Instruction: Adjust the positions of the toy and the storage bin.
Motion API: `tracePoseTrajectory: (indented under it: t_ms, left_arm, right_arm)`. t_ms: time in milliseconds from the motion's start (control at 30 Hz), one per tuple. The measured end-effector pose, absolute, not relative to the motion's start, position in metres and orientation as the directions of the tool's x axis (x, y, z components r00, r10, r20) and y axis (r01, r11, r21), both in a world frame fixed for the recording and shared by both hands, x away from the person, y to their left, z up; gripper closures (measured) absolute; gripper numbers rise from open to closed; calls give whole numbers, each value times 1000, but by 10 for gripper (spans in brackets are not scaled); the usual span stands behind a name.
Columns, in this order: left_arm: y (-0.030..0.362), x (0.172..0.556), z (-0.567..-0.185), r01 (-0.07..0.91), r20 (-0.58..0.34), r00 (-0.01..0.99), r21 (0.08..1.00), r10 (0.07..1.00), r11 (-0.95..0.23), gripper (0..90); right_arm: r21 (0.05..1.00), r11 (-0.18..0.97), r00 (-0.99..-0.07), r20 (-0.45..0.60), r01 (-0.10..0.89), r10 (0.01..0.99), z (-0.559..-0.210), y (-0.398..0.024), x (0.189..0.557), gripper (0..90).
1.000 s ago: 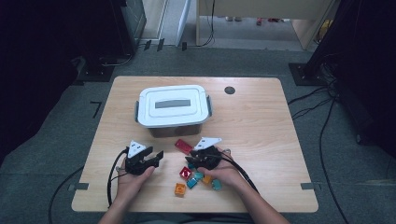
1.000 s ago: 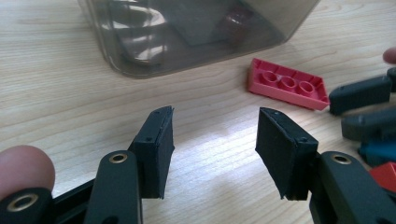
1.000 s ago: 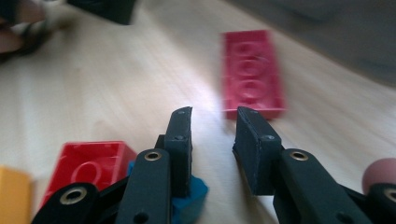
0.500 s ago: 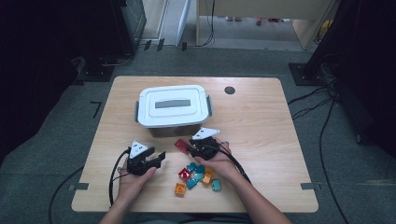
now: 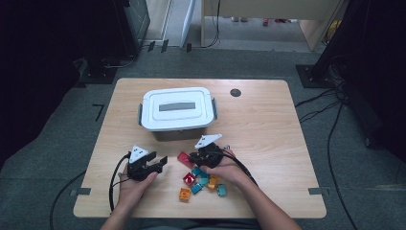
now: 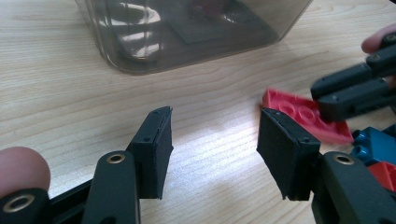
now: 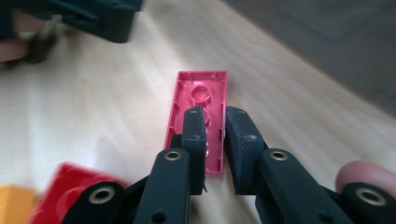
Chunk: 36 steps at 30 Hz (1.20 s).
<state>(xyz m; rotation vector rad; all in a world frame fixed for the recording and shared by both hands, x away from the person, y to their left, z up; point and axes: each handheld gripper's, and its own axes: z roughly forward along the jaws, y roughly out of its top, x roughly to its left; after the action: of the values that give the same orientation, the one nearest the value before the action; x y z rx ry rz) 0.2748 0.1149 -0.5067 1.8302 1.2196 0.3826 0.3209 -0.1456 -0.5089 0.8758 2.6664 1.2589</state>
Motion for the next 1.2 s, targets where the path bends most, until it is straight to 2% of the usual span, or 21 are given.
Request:
tracePoseTrajectory:
  t_ms: [67, 200, 333, 567, 733, 1200]
  left_arm:
    - [114, 274, -507, 588, -205, 475, 797, 856, -135, 453]
    - [111, 272, -507, 585, -206, 488, 798, 848, -143, 452]
    - [105, 272, -507, 581, -206, 504, 800, 839, -152, 451]
    - [82, 280, -506, 573, -193, 525, 800, 829, -177, 427]
    - [74, 281, -511, 573, -158, 544, 787, 824, -227, 423]
    - [53, 275, -516, 599, -192, 596, 753, 780, -273, 435]
  right_arm:
    - [726, 507, -845, 193, 464, 498, -508, -144, 317, 807]
    - [742, 502, -866, 212, 444, 453, -505, -144, 308, 696]
    - [770, 443, -848, 230, 459, 478, -500, -162, 299, 653]
    - [739, 485, -851, 229, 469, 473, -511, -179, 290, 558]
    - [718, 526, -857, 195, 456, 478, -513, -191, 286, 554]
    - [736, 457, -801, 191, 500, 568, -511, -239, 278, 573]
